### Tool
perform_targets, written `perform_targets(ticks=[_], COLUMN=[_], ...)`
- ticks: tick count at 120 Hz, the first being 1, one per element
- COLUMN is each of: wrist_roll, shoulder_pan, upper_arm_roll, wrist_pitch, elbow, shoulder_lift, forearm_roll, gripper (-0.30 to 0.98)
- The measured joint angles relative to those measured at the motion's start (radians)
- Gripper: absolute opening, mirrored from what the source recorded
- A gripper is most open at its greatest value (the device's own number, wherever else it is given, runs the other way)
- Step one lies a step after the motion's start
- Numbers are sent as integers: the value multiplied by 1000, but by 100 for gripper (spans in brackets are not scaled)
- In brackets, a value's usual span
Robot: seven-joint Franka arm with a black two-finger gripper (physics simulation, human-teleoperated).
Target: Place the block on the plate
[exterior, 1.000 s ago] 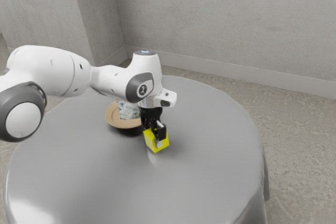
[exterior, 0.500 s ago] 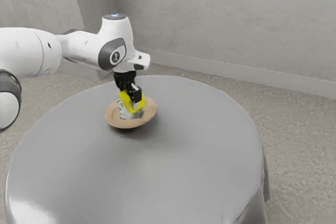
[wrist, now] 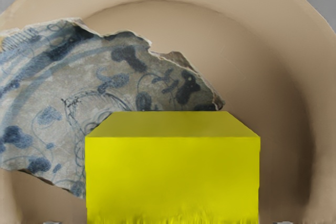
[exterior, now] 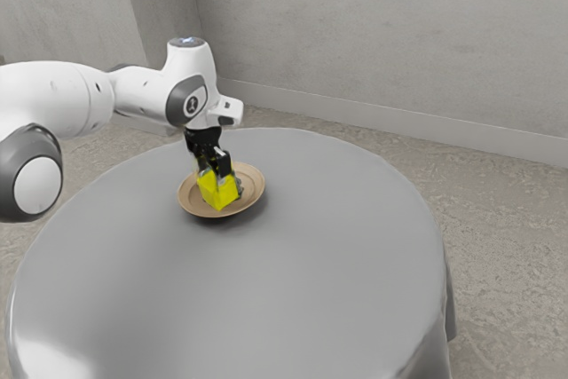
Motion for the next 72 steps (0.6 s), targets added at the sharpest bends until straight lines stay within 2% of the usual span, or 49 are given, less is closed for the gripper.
perform_targets(ticks=[8,26,38,59,72], wrist_roll=[3,-4,-35,-110,-148], shoulder_pan=[0,-2,-28,-78,-86], upper_arm_roll=[0,5,5,5,5], wrist_pitch=[0,11,19,-29,-56], elbow=[-1,-12,-58,-196,-275], shoulder_lift=[-11,-56,-142,-359,-449], forearm_roll=[-5,-98,-119,-80,-61], gripper=[56,63,65,67,68])
